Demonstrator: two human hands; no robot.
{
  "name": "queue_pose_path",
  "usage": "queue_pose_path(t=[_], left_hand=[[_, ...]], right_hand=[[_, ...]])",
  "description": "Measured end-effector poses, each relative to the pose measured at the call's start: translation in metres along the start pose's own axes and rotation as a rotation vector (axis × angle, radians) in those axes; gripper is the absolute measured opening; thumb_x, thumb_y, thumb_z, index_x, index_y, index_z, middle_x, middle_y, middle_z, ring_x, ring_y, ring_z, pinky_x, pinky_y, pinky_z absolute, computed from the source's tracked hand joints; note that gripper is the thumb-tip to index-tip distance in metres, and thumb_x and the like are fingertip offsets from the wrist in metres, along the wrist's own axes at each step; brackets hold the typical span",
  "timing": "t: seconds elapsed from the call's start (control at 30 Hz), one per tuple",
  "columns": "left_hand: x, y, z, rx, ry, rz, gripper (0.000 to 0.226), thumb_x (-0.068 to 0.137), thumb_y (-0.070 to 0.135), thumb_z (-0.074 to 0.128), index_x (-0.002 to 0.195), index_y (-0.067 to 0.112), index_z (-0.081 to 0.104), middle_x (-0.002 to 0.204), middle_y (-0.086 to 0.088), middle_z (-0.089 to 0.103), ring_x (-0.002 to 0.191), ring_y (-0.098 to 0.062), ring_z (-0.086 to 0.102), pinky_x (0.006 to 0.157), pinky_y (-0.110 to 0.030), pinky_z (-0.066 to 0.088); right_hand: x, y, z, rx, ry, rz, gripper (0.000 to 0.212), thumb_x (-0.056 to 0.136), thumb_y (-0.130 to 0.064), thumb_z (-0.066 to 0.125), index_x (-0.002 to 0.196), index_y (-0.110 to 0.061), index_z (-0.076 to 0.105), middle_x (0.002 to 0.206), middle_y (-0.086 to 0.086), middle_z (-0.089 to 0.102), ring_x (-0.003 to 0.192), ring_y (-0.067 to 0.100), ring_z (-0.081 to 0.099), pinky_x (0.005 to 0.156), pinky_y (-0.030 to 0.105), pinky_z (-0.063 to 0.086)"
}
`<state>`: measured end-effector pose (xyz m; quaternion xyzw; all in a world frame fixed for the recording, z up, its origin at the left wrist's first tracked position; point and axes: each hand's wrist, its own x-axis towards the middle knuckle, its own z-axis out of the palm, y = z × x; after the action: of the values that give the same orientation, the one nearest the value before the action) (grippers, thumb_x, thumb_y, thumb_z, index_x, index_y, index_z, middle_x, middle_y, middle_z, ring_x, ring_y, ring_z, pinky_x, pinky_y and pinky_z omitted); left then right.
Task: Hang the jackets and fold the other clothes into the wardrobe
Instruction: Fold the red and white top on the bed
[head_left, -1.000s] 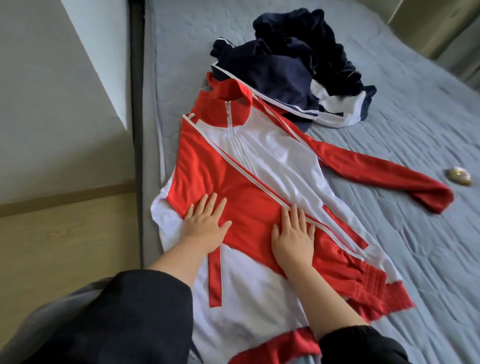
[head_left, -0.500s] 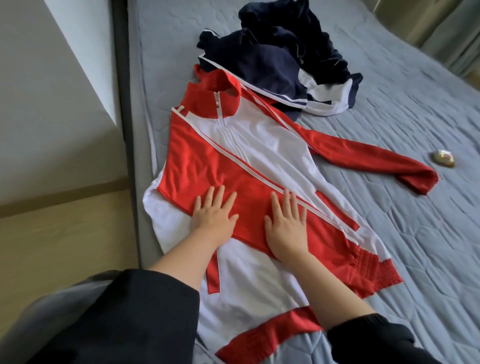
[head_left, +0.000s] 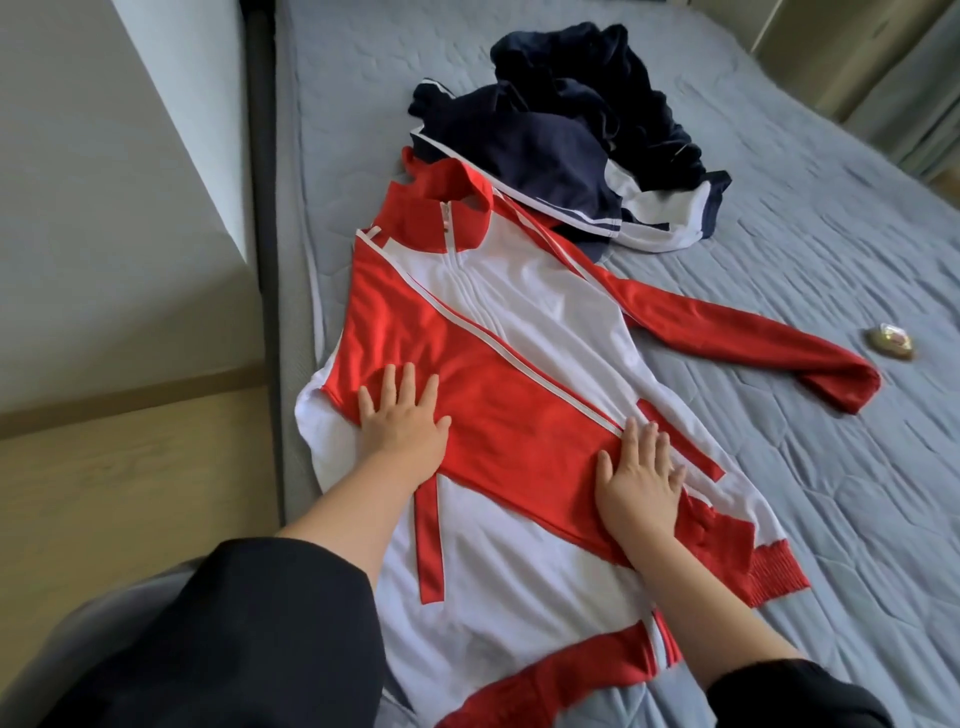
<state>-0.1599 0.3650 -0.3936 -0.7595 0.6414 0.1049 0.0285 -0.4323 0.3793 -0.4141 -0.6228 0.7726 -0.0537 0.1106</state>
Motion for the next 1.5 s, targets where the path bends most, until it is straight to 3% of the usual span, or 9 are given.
queue_pose_path(t=[0.27, 0.5, 0.67, 0.87, 1.03, 1.13, 1.3, 1.43, 1.5], left_hand=[[0.017, 0.036, -0.005, -0.138, -0.118, 0.067, 0.066, 0.097, 0.047, 0.037, 0.152, 0.034, 0.003, 0.161, 0.000, -0.006, 0.147, -0.024, -0.010, 0.116, -0.052, 0.005], [0.043, 0.032, 0.006, -0.143, -0.107, 0.036, 0.065, 0.097, 0.050, 0.033, 0.152, 0.035, 0.002, 0.161, 0.000, -0.007, 0.147, -0.023, -0.011, 0.115, -0.052, 0.003], [0.059, 0.035, 0.014, -0.157, -0.057, 0.026, 0.065, 0.096, 0.053, 0.030, 0.151, 0.035, 0.002, 0.161, 0.000, -0.007, 0.147, -0.023, -0.011, 0.116, -0.051, 0.001], [0.067, 0.035, 0.021, -0.144, -0.038, 0.023, 0.066, 0.095, 0.055, 0.029, 0.151, 0.035, 0.001, 0.161, -0.001, -0.008, 0.147, -0.023, -0.012, 0.116, -0.050, -0.001], [0.067, 0.033, 0.016, -0.197, -0.058, 0.036, 0.066, 0.095, 0.053, 0.034, 0.152, 0.035, 0.005, 0.161, 0.000, -0.006, 0.147, -0.023, -0.010, 0.116, -0.051, 0.000], [0.066, 0.032, 0.004, -0.268, -0.076, 0.033, 0.066, 0.094, 0.047, 0.042, 0.151, 0.034, 0.013, 0.161, 0.001, -0.001, 0.147, -0.020, -0.006, 0.117, -0.048, 0.001], [0.054, 0.027, -0.011, -0.602, 0.000, 0.038, 0.054, 0.092, 0.017, 0.056, 0.144, 0.015, 0.041, 0.157, -0.009, 0.022, 0.146, -0.022, 0.013, 0.116, -0.036, 0.011], [0.039, 0.026, -0.016, -0.645, -0.069, 0.061, 0.052, 0.092, 0.012, 0.053, 0.143, 0.011, 0.041, 0.157, -0.013, 0.022, 0.146, -0.022, 0.013, 0.114, -0.024, 0.009], [0.035, 0.026, -0.017, -0.640, -0.111, 0.059, 0.053, 0.093, 0.016, 0.054, 0.144, 0.012, 0.040, 0.157, -0.010, 0.020, 0.147, -0.020, 0.012, 0.113, -0.022, 0.009]], right_hand=[[0.058, -0.046, -0.022, 0.512, 0.026, -0.088, 0.058, 0.095, -0.032, 0.046, 0.146, -0.011, 0.029, 0.148, 0.011, 0.038, 0.136, 0.026, 0.035, 0.111, 0.037, 0.028], [0.153, -0.042, -0.040, 1.465, -0.039, 0.545, 0.043, 0.096, -0.030, 0.052, 0.128, -0.003, 0.045, 0.102, 0.018, 0.059, 0.080, 0.022, 0.060, 0.069, 0.029, 0.050], [0.190, -0.023, -0.044, 1.920, 0.056, 0.795, 0.060, 0.093, -0.031, 0.060, 0.142, -0.009, 0.034, 0.134, 0.015, 0.050, 0.120, 0.027, 0.055, 0.097, 0.034, 0.045], [0.204, -0.024, -0.076, 1.873, 0.103, 0.792, 0.039, 0.099, -0.015, 0.045, 0.138, -0.008, 0.044, 0.140, 0.006, 0.050, 0.124, 0.023, 0.053, 0.097, 0.032, 0.044], [0.182, -0.079, -0.141, 2.038, 0.095, 0.594, 0.009, 0.097, -0.010, 0.050, 0.095, -0.003, 0.056, 0.098, 0.002, 0.059, 0.090, 0.017, 0.056, 0.089, 0.014, 0.047], [0.132, -0.117, -0.161, 2.225, -0.020, 0.605, 0.013, 0.097, -0.003, 0.047, 0.088, -0.002, 0.056, 0.087, 0.010, 0.062, 0.095, 0.023, 0.063, 0.091, 0.033, 0.052], [0.033, -0.152, -0.130, 1.392, -0.636, 0.234, 0.033, 0.099, -0.029, 0.040, 0.090, -0.008, 0.063, 0.081, 0.011, 0.073, 0.065, 0.018, 0.071, 0.058, 0.026, 0.054], [0.039, -0.135, -0.096, 0.529, -0.003, -0.246, 0.019, 0.087, -0.021, 0.058, 0.099, -0.012, 0.070, 0.105, 0.008, 0.070, 0.094, 0.020, 0.063, 0.081, 0.031, 0.046], [0.057, -0.118, -0.085, 0.241, 0.156, -0.304, 0.043, 0.084, -0.029, 0.063, 0.122, -0.010, 0.059, 0.128, 0.010, 0.056, 0.119, 0.028, 0.048, 0.099, 0.036, 0.035]])
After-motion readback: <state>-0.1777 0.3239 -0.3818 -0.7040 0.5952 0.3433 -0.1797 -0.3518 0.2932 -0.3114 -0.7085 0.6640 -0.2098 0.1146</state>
